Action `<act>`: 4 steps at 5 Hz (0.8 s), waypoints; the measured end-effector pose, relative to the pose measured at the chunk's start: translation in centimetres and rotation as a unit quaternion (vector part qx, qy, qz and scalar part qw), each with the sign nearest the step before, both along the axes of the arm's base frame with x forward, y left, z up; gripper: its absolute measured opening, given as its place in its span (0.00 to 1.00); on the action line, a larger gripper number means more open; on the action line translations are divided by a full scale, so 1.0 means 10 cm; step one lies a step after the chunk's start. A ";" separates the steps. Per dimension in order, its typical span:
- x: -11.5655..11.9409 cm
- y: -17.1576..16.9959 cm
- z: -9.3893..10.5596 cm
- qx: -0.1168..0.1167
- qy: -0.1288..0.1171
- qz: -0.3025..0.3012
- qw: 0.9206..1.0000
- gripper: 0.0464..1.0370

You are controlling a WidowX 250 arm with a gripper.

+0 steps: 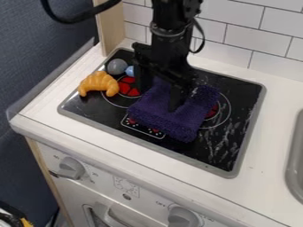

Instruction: Take the cloth out of the stove

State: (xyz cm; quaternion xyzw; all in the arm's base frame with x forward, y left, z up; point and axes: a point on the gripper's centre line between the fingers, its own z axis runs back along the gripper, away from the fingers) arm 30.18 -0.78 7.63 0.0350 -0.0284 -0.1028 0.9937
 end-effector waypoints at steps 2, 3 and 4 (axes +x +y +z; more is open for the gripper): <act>0.03 -0.01 -0.20 -0.022 0.014 -0.030 0.999 0.96; 0.10 -0.09 -0.23 -0.023 0.013 -0.037 0.999 0.96; 0.29 -0.25 -0.22 -0.040 0.001 -0.042 0.998 0.96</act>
